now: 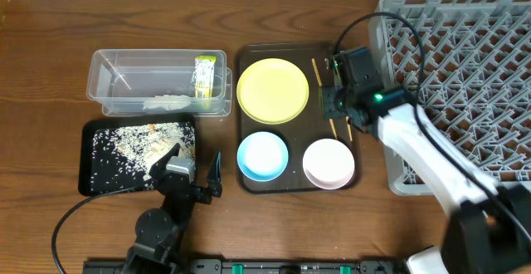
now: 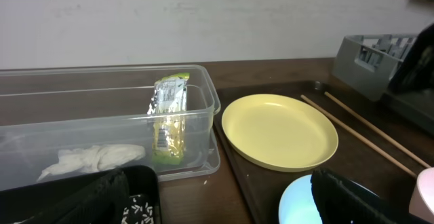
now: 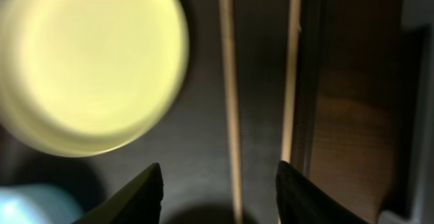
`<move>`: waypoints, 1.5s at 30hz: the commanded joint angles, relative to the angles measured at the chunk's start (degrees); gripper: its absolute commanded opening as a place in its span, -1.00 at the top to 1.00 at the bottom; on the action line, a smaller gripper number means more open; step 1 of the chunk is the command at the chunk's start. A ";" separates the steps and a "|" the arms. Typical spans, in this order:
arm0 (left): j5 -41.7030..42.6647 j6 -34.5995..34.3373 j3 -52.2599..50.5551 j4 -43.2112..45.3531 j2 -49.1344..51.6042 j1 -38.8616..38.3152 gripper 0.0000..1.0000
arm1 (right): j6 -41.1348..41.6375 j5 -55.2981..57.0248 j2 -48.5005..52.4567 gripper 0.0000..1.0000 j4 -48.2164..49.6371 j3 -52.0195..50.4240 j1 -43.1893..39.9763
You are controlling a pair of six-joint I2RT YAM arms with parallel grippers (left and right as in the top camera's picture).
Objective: Sort waste into correct bins and load items into the dishwasher rack
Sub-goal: 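Reach the right gripper to the chopsticks and grasp one, then place the chopstick upright into the dish rack with the right gripper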
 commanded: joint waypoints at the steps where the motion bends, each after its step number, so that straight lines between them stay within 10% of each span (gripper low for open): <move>1: -0.22 0.52 -1.90 -0.81 -0.46 0.31 -0.76 | 0.48 -0.70 5.81 0.03 1.16 0.37 -0.90; 7: -0.22 0.52 -1.90 -0.81 -0.46 0.31 -0.77 | 0.28 -0.70 14.58 0.15 3.56 0.37 -0.39; 14: -0.22 0.52 -1.90 -0.81 -0.46 0.31 -0.77 | 0.52 -0.31 16.65 0.98 4.57 0.42 -0.52; 31: -0.24 0.52 -1.90 -0.81 -0.46 0.31 -0.77 | -3.78 0.37 -14.45 0.98 -2.75 1.46 -13.20; 45: -0.24 0.52 -1.90 -0.81 -0.46 0.31 -0.77 | -15.32 3.10 -2.27 0.95 2.89 1.36 -23.85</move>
